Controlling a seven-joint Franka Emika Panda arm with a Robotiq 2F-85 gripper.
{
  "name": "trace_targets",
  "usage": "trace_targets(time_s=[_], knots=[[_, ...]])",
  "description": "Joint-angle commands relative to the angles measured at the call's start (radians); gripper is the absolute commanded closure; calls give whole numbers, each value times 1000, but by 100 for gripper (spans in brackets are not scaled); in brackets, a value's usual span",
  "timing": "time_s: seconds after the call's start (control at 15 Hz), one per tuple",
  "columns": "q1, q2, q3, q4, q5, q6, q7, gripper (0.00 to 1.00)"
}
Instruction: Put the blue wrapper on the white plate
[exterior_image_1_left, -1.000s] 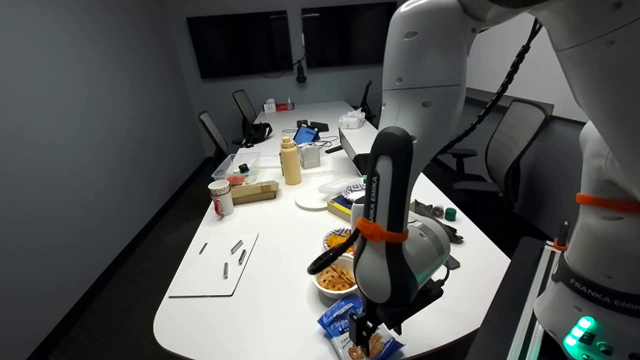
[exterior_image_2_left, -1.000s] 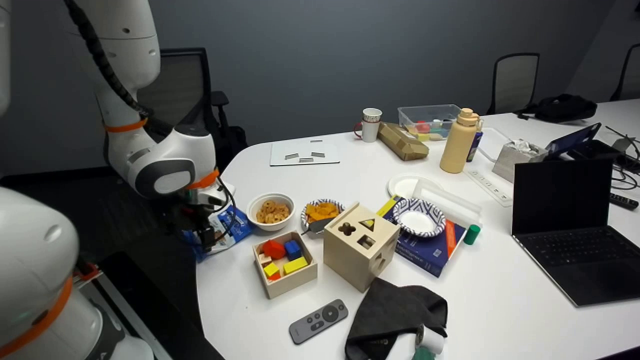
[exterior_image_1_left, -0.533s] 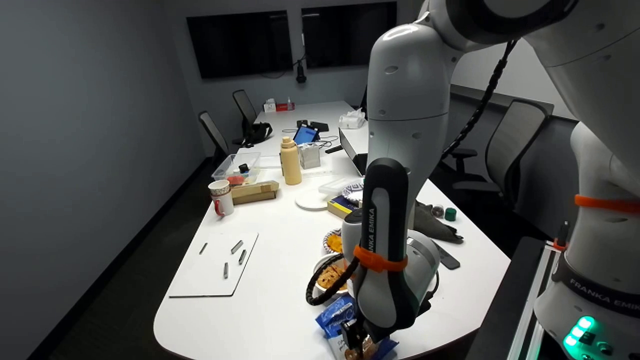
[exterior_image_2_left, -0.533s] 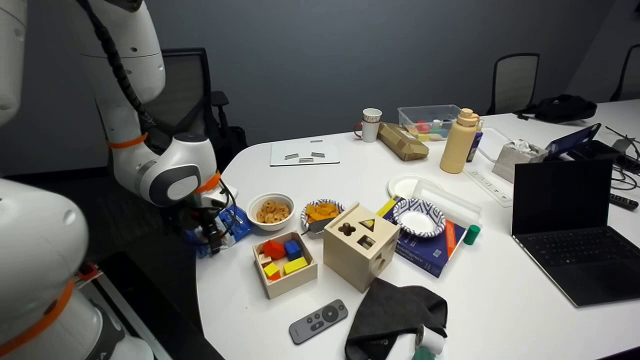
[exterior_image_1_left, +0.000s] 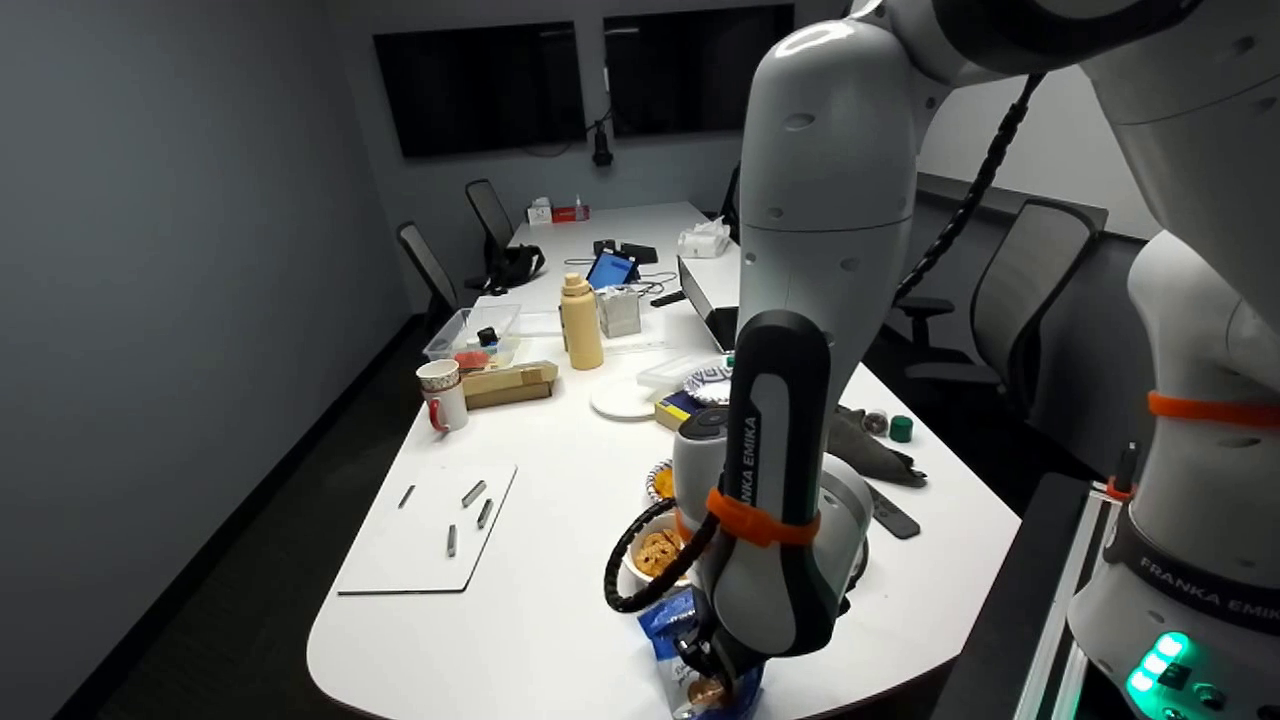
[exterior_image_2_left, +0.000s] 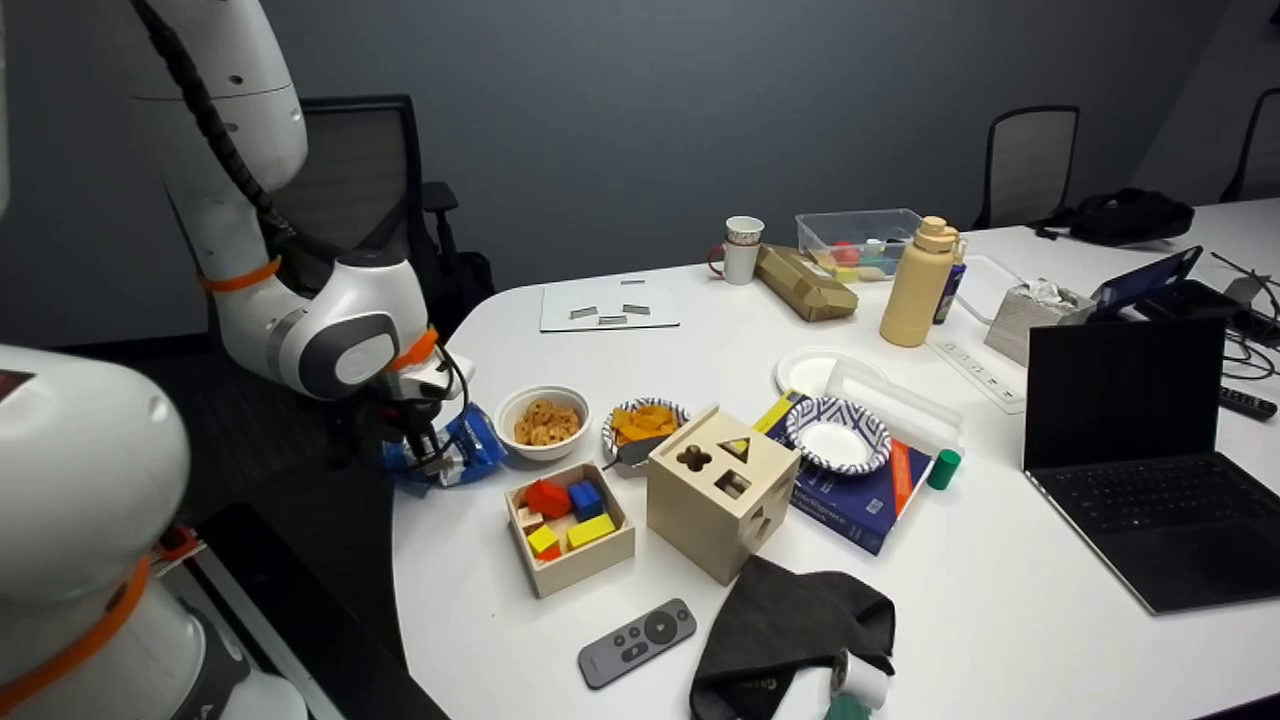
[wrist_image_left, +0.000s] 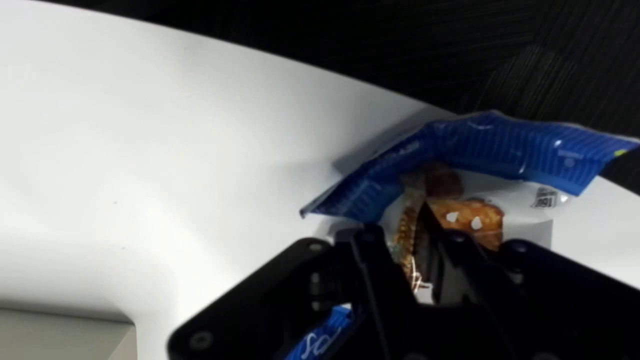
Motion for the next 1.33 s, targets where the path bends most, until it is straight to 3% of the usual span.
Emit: trace_targets(time_s=[0.0,0.2,0.4,0.47,0.6,0.67,1.0,1.27], knots=[[147,-163,-137,-81,-83,-183,98,100],[206,-300,-228,-93,-273,-411,196,99],[172,-433,-246,-79,-512,-595,346,99],[238,-466,-330,-75,-566,-625,372,99],[213,-523,-373,-68,-707,-632,430,99],[62,-542,-270,-58,-804,-626,479,99],[-272,-486,-165,-3,-976,-534,493,99],[-447,-375,-130,93,-1013,-450,486,99]])
